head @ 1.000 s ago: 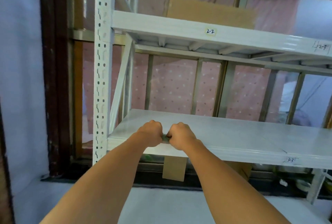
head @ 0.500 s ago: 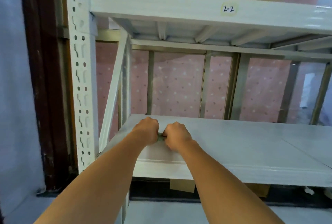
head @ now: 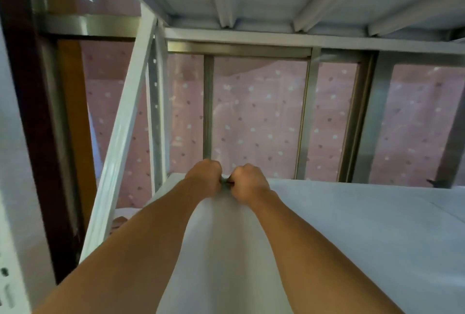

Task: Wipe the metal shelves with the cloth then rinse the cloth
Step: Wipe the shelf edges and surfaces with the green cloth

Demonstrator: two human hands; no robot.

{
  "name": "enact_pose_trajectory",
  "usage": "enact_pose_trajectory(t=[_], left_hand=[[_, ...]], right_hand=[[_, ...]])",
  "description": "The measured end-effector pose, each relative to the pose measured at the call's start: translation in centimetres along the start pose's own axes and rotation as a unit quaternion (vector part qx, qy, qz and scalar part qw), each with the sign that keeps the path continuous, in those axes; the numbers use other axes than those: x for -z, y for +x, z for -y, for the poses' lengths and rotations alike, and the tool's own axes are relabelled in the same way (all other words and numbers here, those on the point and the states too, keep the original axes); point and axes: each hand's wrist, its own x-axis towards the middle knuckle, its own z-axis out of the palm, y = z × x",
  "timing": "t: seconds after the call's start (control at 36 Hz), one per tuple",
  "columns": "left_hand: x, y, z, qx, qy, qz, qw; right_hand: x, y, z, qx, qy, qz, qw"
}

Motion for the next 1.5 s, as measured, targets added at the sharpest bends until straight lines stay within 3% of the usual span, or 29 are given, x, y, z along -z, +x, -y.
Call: enact_pose_trajectory(t=[0.28,0.5,0.75,1.22,1.39,1.5], left_hand=[[-0.4,4.3,2.9,0.004,0.032,0.022,0.999],[0.0,4.2,6.7,0.013,0.122,0.012,0.992],[0.8,2.8,6.8,0.026,0.137,0.036,0.990],[4.8,-7.0,6.7,-0.012,0.216,0.090,0.972],[6.4,-12.6,6.1,0.003,0.212,0.104,0.972],[8.1,-16.3,5.5,0.027,0.206,0.153,0.966]], right_hand=[[-1.4,5.0,1.4,0.019,0.012,0.013,1.000],[-2.4,6.7,5.9,0.061,0.035,0.025,0.997],[-2.7,6.3,6.9,0.073,0.042,0.024,0.996],[-1.1,-1.9,10.6,0.074,0.092,0.024,0.993],[0.4,-7.0,12.1,0.059,0.102,0.027,0.993],[1.7,-11.2,13.1,0.058,0.086,0.029,0.994]])
